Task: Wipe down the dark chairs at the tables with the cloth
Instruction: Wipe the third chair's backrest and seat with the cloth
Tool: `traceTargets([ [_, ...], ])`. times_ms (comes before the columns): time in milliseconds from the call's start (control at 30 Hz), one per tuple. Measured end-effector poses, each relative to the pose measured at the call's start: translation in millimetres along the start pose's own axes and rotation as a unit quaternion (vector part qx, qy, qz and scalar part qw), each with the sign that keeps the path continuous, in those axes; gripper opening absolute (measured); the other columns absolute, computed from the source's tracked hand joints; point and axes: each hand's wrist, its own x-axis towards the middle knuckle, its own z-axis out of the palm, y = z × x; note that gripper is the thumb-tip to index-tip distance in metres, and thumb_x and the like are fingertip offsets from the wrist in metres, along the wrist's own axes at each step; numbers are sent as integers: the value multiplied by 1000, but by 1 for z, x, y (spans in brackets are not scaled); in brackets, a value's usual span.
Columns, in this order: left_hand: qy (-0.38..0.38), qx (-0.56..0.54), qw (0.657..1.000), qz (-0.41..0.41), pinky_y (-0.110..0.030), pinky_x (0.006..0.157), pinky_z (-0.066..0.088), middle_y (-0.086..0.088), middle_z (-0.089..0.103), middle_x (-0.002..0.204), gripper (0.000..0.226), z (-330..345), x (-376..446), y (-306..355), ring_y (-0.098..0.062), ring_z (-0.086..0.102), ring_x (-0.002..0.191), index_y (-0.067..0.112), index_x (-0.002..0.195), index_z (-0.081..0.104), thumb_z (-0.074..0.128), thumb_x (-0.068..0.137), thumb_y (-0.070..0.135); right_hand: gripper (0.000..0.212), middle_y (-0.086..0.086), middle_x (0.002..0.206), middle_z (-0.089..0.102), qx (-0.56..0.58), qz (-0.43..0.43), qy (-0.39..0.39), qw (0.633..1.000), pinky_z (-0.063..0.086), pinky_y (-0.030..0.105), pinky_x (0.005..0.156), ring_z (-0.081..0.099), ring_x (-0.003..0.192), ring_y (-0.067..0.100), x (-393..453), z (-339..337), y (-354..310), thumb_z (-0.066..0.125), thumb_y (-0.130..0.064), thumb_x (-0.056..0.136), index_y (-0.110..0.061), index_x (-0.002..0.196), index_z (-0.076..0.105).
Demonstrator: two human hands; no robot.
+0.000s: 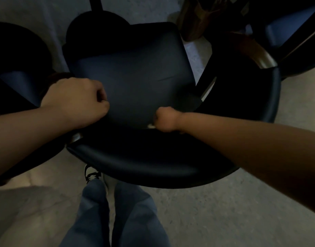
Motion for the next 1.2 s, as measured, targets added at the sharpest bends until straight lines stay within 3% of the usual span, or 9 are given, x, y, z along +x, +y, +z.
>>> traceTargets([
  [133, 15, -9, 1000, -13, -38, 77, 47, -11, 71, 98, 13, -1, 0, 3, -36, 63, 94, 27, 86, 65, 57, 82, 36, 32, 22, 116, 63, 200, -48, 65, 976, 41, 26, 73, 61, 107, 34, -4, 12, -82, 52, -23, 93, 1, 110, 65],
  [233, 19, -21, 999, -23, -39, 78, 48, -11, 70, 99, 19, 0, 0, 3, -37, 63, 94, 26, 90, 67, 55, 81, 36, 20, 21, 100, 65, 237, -81, 86, 964, 37, 25, 66, 62, 94, 34, -14, 6, -98, 50, -14, 89, -2, 93, 65],
  [367, 28, -42, 998, -31, -39, 78, 49, -10, 70, 98, 19, 0, -2, 4, -37, 63, 95, 27, 90, 67, 54, 82, 36, 17, 13, 74, 56, 71, -123, 73, 987, 36, 24, 61, 64, 83, 31, -39, 5, -49, 51, -12, 86, -5, 76, 63],
  [533, 33, -54, 998, -28, -38, 78, 48, -8, 70, 97, 18, -2, -3, 4, -35, 63, 95, 25, 89, 67, 53, 82, 35, 19, 20, 100, 67, -210, -29, 5, 977, 49, 33, 75, 65, 93, 35, -49, -35, 60, 53, -15, 87, -1, 93, 64],
  [733, 32, -58, 997, -29, -38, 78, 48, -6, 69, 94, 16, -2, -3, 3, -35, 62, 93, 26, 86, 66, 54, 82, 35, 24, 19, 100, 65, -235, 66, 79, 967, 51, 36, 78, 63, 87, 33, -43, -63, 95, 48, -23, 91, -6, 92, 65],
  [833, 31, -62, 997, -31, -38, 79, 49, -6, 70, 95, 16, -2, -3, 3, -34, 62, 94, 26, 87, 66, 54, 82, 35, 30, 24, 105, 64, -169, 48, 92, 980, 49, 35, 78, 63, 97, 39, -56, -22, 58, 48, -24, 92, 0, 98, 63],
  [1000, 34, -62, 997, -29, -39, 79, 50, -7, 70, 95, 16, -3, -2, 5, -34, 63, 93, 25, 88, 67, 54, 83, 35, 34, 25, 105, 65, 67, 8, 106, 992, 44, 30, 74, 62, 101, 38, -62, 0, -42, 47, -23, 92, 5, 99, 66],
  [1100, 34, -57, 997, -30, -40, 80, 51, -9, 71, 96, 16, -3, -1, 4, -35, 63, 94, 24, 88, 67, 55, 83, 34, 26, 17, 77, 58, 243, -40, 154, 957, 34, 23, 64, 57, 76, 26, -64, 0, -102, 49, -16, 89, 4, 83, 65],
  [1200, 31, -65, 997, -35, -41, 80, 52, -8, 71, 97, 17, -3, -1, 5, -34, 63, 94, 24, 89, 68, 55, 83, 33, 35, -2, 54, 41, 260, -96, 194, 941, 30, 24, 53, 40, 49, 14, -81, 1, -120, 48, -9, 87, -11, 52, 43],
])
